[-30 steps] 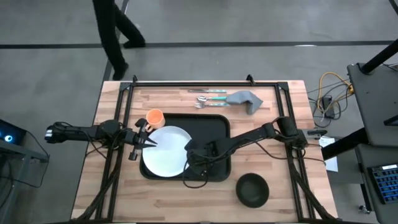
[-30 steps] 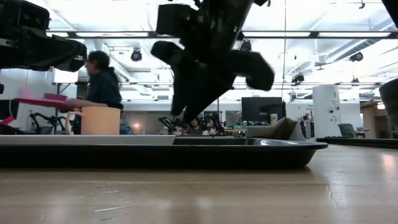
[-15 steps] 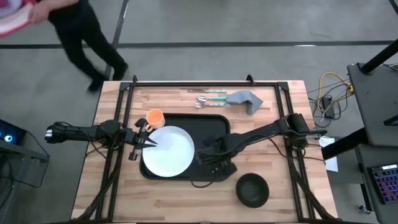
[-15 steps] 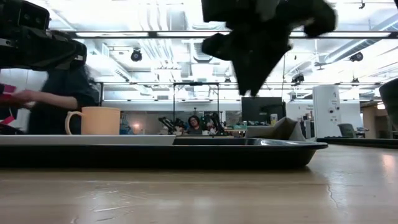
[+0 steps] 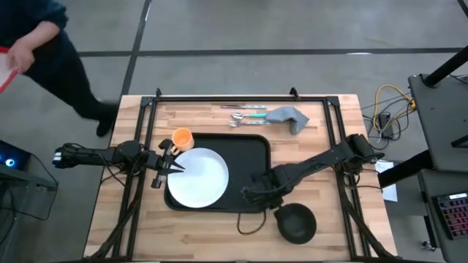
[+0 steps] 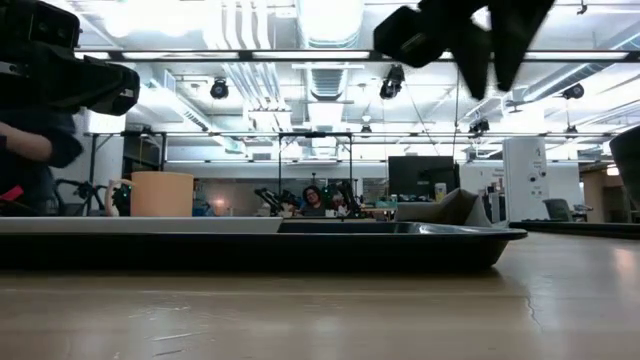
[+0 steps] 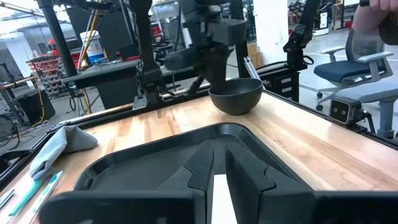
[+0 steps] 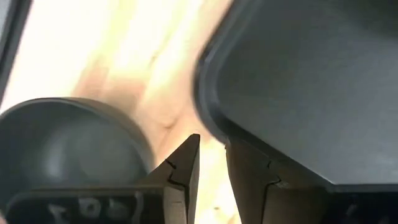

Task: Set up tray
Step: Put the black bowl on the white plate on the black tray

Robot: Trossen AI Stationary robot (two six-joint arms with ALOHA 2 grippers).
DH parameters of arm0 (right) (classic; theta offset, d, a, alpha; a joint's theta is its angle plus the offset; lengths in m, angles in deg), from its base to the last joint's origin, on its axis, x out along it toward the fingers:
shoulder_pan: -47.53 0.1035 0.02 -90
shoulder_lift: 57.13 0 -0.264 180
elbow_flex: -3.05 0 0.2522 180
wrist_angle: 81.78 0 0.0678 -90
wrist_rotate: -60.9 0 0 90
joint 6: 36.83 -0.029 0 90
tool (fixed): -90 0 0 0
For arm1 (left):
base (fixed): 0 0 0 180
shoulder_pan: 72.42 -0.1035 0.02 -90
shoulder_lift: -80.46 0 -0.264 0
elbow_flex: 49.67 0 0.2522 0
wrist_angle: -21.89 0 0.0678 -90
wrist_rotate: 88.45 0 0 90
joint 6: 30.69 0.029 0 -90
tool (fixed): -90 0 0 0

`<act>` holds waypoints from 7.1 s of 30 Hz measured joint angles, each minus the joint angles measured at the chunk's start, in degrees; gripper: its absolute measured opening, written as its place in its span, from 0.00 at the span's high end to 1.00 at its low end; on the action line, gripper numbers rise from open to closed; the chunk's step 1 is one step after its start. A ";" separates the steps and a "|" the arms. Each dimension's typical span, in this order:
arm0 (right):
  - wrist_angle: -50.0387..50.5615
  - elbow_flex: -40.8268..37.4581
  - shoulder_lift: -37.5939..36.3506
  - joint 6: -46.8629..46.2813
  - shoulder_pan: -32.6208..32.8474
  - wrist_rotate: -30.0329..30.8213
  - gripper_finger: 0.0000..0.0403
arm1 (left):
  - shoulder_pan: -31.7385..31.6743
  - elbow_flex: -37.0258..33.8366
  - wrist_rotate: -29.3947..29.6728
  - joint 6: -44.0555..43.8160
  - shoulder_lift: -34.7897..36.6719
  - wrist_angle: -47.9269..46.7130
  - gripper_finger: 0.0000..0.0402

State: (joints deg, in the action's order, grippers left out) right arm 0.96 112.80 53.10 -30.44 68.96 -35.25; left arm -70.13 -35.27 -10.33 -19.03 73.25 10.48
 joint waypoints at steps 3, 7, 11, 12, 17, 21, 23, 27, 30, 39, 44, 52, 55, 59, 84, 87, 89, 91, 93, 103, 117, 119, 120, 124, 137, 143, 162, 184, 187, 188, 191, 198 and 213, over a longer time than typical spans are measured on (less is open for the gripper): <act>0.34 -0.04 0.00 -0.46 1.96 0.00 0.83 | -0.01 0.00 -0.01 0.00 -0.01 0.00 0.94; 1.04 -0.16 0.00 -0.46 4.42 0.00 0.83 | 0.00 0.00 -0.02 0.00 -0.02 0.00 0.94; 1.06 -1.21 0.00 -1.24 6.10 -0.10 0.83 | 0.01 0.00 0.00 0.00 -0.02 0.00 0.94; 1.05 -1.59 0.00 -1.99 6.37 -0.12 0.83 | 0.00 0.00 0.00 0.00 -0.02 0.00 0.94; 0.11 -3.98 0.02 -3.67 7.13 -0.11 0.83 | 0.00 0.00 0.00 0.00 -0.02 0.00 0.94; -1.16 -5.50 0.09 -4.72 7.23 -0.36 0.83 | -0.01 0.00 -0.01 0.00 -0.02 0.00 0.94; -1.95 -6.21 0.09 -5.10 7.23 -0.38 0.83 | -0.01 0.00 -0.02 0.00 -0.02 0.00 0.94; -2.51 -7.63 0.09 -5.35 7.30 -1.52 0.83 | -0.01 0.00 -0.01 0.00 -0.02 0.00 0.94; -4.32 -9.31 0.09 -5.40 7.36 -3.06 0.83 | 0.00 0.00 -0.02 0.00 -0.02 0.00 0.94; -8.20 -13.40 0.09 -5.56 7.45 -3.50 0.83 | -0.01 0.00 0.00 0.00 -0.02 0.00 0.94; -8.15 -13.72 0.05 -6.02 7.43 -3.45 0.83 | 0.01 0.00 0.00 0.00 -0.02 0.00 0.94; -8.03 -13.15 -0.04 -6.01 7.43 -3.37 0.83 | 0.00 0.00 -0.02 0.00 -0.02 0.00 0.94; -8.03 -13.15 -0.04 -6.01 7.45 -3.39 0.83 | 0.01 0.00 0.00 0.00 -0.02 0.00 0.94; -8.03 -13.15 -0.04 -6.00 7.44 -6.07 0.83 | -0.01 0.00 0.00 0.00 0.00 0.00 0.94; -7.66 -13.05 -0.13 0.67 1.63 -9.78 0.98 | 0.00 0.00 0.00 0.00 0.00 0.00 0.94; -7.61 -12.43 -0.20 2.11 -1.09 -11.48 0.98 | 0.00 0.00 -0.01 0.00 0.00 0.00 0.94; -7.57 -11.50 -0.26 2.94 -2.84 -11.83 0.98 | 0.01 0.00 0.00 0.00 0.00 0.00 0.94; -7.50 -10.20 -0.26 3.09 -4.34 -11.82 0.98 | -0.01 0.00 -0.02 0.00 -0.02 0.00 0.94; -7.49 -8.56 -0.26 3.15 -5.59 -11.83 0.98 | 0.01 0.00 -0.02 0.00 0.00 0.00 0.94; -7.39 -3.23 -0.35 0.35 -9.34 -9.29 0.98 | -0.01 0.00 0.00 0.00 -0.01 0.00 0.94; -5.83 -0.13 -0.35 -9.38 -12.53 -4.15 0.98 | -0.01 0.00 0.00 0.00 0.00 0.00 0.94; -6.00 0.25 -0.35 -11.42 -13.84 -4.17 0.98 | -0.01 0.00 0.00 0.00 0.00 0.00 0.94; -6.04 0.33 -0.35 -12.06 -14.52 -4.16 0.98 | -0.01 0.00 -0.02 0.00 -0.02 0.00 0.94; -6.21 0.38 -0.35 -13.66 -17.46 -4.19 0.98 | -0.01 0.00 -0.02 0.00 0.00 0.00 0.94; -5.87 0.39 -0.35 -23.67 -23.34 -6.99 0.98 | 0.00 0.00 0.00 0.00 -0.01 0.00 0.94; -5.81 0.39 -0.35 -30.43 -23.32 -6.98 0.98 | -0.01 0.00 -0.02 0.00 -0.02 0.00 0.94; -5.89 0.38 -0.35 -58.31 -23.32 -3.09 0.98 | 0.01 0.00 -0.01 0.00 0.00 0.00 0.94; -2.75 0.35 -0.35 -91.27 -22.41 -1.02 0.98 | 0.01 0.01 0.00 0.00 0.00 0.00 0.94; -3.47 0.35 -0.35 -93.72 -21.61 -0.24 0.98 | 0.01 0.01 0.00 0.00 -0.01 0.00 0.94; -3.94 0.35 -0.33 -94.33 -21.31 -0.01 0.98 | 0.02 0.00 0.00 0.00 -0.02 0.00 0.94; -4.77 0.35 -0.33 -95.68 -20.50 1.14 0.98 | 0.02 0.00 0.00 0.00 -0.02 0.00 0.94; -5.23 6.32 5.99 -95.32 -19.96 0.37 0.98 | 0.00 0.02 -0.02 0.00 -0.09 0.04 0.94; 4.36 39.02 27.74 -83.86 -19.91 2.09 0.98 | 0.02 0.00 0.00 0.00 -0.23 0.03 0.94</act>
State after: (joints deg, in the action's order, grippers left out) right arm 5.32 151.82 80.85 -114.30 49.05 -33.17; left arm -70.12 -35.27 -10.33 -19.03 73.03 10.51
